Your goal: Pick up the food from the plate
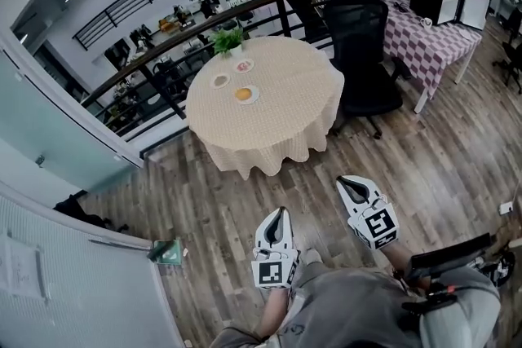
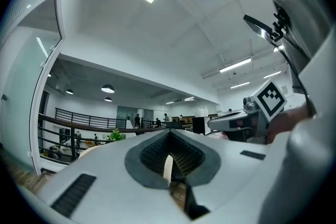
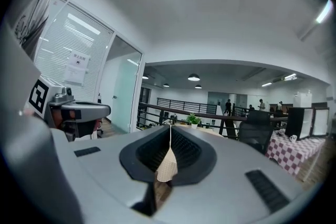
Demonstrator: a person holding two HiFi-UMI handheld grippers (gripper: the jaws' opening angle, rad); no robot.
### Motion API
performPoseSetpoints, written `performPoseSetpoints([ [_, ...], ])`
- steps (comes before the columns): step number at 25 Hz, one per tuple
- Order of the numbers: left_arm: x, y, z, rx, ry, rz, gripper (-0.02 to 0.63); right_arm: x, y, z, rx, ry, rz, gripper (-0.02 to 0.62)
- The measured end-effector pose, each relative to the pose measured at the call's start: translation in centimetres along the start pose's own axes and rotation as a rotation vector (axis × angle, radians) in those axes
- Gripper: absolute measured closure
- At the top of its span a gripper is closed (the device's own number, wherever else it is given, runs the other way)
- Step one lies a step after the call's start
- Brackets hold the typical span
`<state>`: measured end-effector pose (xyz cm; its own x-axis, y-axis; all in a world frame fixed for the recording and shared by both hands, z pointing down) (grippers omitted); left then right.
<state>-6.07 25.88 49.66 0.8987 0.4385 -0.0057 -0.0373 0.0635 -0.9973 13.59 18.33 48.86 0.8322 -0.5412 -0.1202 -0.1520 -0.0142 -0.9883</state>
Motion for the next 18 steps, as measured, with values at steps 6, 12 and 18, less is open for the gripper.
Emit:
performPoseSetpoints([
  [6,-4.4,0.0,-0.9,0.004,-0.015,0.033,0.594,-1.9,0.1,-3.2,-0.025,-0.035,-0.048,0.580],
  [12,-6.8,-2.0,-1.2,0.009,-0.001,0.068,0.594,-3.9,-0.7,-5.1,-0.031,-0.044,-0.072,0.580],
  [18,-7.9,-2.2,-0.8,0.017,0.020,0.128,0.594,-4.8,-0.6,-4.8,-0.048,-0.048,-0.086,0.580],
])
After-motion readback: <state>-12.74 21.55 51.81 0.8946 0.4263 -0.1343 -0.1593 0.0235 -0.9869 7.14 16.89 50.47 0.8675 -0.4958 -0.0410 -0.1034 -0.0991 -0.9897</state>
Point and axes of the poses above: the fingertips, and each gripper's own axes: z backward along the fingers, x to its right, y out of its top, the point moved 5 cm from there along z, backward along the fingers, and after that the axes turned 8 degrees about -y, right-handed, at the moved point
